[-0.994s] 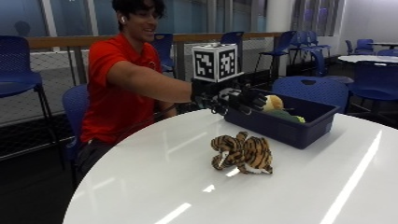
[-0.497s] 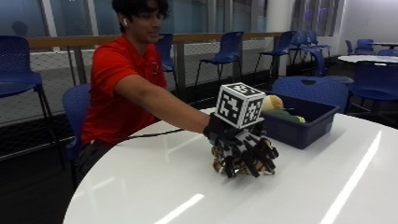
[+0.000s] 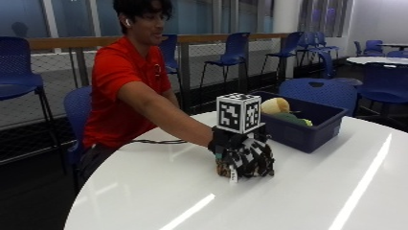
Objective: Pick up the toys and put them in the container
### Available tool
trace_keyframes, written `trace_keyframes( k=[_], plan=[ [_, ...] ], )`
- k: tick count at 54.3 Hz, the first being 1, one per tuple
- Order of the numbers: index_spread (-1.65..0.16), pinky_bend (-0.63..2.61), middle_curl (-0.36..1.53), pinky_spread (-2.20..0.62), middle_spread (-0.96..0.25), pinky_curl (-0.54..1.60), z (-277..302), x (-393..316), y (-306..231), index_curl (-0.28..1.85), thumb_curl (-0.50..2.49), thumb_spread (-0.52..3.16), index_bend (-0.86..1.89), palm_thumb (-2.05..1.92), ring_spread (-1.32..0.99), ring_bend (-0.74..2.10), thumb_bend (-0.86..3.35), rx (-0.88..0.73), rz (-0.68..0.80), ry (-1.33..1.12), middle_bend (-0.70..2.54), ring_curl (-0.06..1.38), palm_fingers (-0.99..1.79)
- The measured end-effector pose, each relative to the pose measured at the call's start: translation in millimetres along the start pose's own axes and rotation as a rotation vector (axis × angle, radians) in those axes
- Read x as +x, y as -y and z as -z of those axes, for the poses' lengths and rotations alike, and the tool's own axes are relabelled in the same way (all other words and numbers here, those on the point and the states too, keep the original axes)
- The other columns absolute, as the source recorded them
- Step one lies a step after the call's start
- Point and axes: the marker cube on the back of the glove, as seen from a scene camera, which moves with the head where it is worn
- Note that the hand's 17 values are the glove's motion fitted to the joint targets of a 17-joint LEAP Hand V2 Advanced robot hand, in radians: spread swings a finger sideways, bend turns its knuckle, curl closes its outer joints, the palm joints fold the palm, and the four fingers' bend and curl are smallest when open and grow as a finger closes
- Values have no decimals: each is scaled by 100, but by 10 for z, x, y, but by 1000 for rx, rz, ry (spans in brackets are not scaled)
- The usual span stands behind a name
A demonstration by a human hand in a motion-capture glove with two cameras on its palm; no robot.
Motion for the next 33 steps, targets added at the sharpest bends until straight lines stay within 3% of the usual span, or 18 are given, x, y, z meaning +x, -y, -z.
trace_keyframes(
  k=[13, 33],
  plan=[
    [-42, 103, 45, -45, -39, 41, 352, -286, -192, 24, 57, 90, 19, 61, -43, 101, 15, -18, 64, 37, 40, 57, 115],
    [-41, 102, 52, -46, -37, 44, 1840, -1499, -276, 31, 73, 71, 18, 65, -43, 105, 9, 126, 238, 25, 41, 57, 111]
  ],
)
